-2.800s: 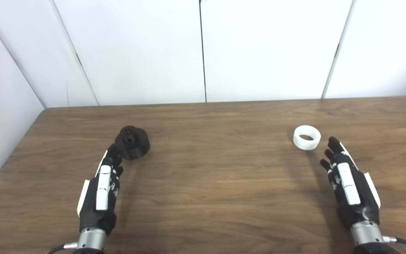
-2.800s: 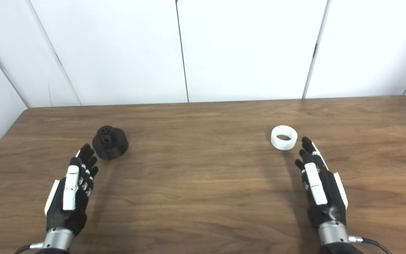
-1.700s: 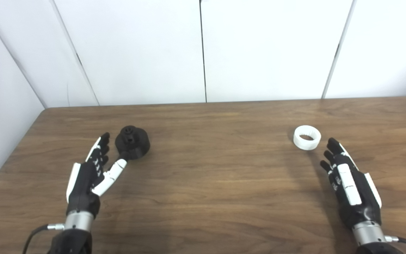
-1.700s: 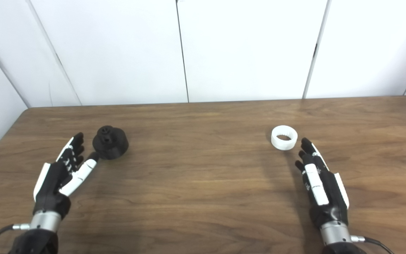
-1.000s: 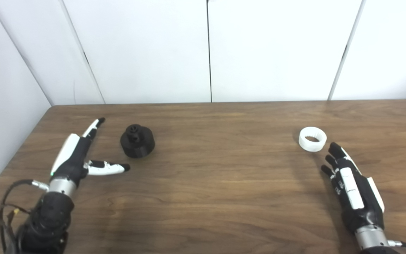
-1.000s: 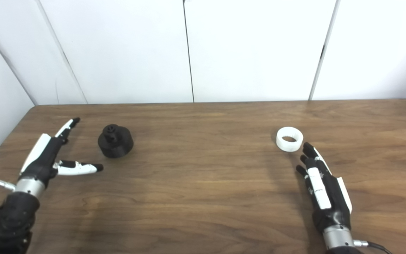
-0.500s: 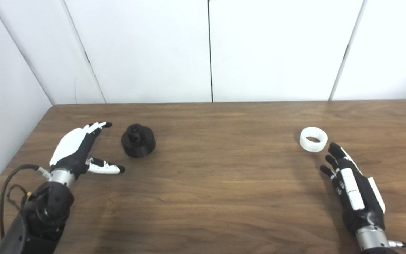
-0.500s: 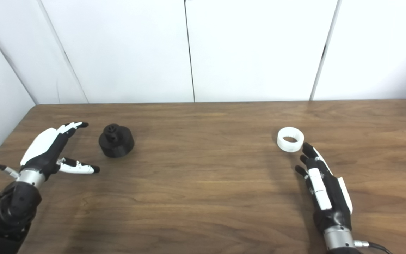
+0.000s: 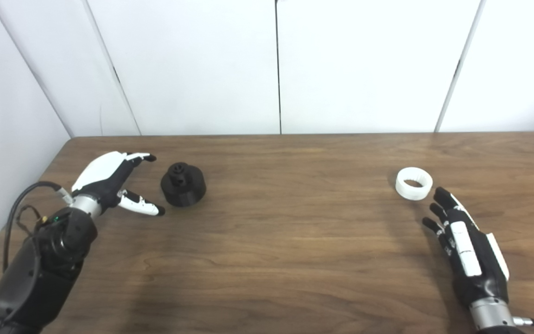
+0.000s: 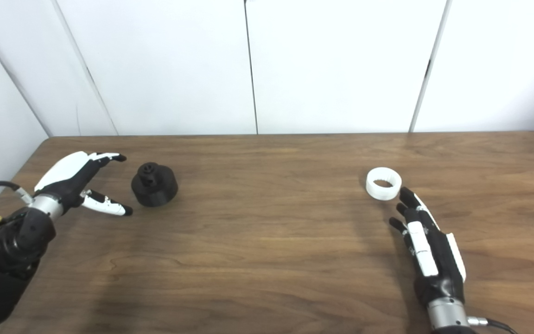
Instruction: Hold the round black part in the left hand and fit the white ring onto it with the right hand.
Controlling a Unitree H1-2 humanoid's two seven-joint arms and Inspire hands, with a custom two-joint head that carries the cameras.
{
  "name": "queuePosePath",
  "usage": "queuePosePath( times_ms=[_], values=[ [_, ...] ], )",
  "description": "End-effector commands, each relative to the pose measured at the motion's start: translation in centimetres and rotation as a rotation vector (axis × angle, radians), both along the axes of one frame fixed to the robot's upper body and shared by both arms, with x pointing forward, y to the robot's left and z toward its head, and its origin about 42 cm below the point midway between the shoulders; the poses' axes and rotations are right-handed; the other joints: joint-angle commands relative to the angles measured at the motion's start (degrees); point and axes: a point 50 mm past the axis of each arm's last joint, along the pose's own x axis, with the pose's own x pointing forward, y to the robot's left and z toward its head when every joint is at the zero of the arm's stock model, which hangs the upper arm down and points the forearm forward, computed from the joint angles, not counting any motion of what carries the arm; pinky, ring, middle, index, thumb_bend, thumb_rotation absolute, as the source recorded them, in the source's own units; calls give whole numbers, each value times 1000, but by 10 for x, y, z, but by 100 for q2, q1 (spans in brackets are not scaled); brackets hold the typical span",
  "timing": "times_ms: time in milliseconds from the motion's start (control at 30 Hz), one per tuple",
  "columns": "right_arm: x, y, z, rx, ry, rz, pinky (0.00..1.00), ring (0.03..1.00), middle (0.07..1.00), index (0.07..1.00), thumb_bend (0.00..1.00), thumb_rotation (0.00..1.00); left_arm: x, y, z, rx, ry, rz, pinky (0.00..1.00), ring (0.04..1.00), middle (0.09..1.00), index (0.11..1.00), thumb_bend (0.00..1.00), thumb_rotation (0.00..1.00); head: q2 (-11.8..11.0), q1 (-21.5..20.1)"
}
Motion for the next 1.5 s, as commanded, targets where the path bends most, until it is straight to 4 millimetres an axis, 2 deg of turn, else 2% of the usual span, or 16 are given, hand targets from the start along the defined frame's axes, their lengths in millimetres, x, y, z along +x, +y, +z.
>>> queuePosePath(
  times_ms=[0,267,400,933,1067,1467],
  values=[
    [6,2,12,3,-77,21,881,942,943,900,604,804,13,6,33,49,-79,0,893,988,935,851,975,213,5,4],
    [3,2,11,6,-78,15,877,951,944,901,606,805,26,5,33,35,-30,0,889,994,947,859,949,216,6,23],
    [2,2,12,-4,-76,3,848,940,937,895,609,807,32,4,33,50,-7,-6,878,995,945,860,953,252,11,3],
    [-2,0,13,2,-80,-7,846,945,936,898,614,804,40,-7,24,39,32,-25,886,999,938,859,939,232,17,-95],
    [-4,-1,14,15,-76,-14,839,941,933,895,637,786,43,-9,21,47,71,-36,900,1000,944,865,932,252,30,-93],
    [-6,-3,13,6,-77,-17,835,946,936,906,621,802,47,-15,21,30,124,-57,893,999,951,853,934,270,45,-124]
  ],
)
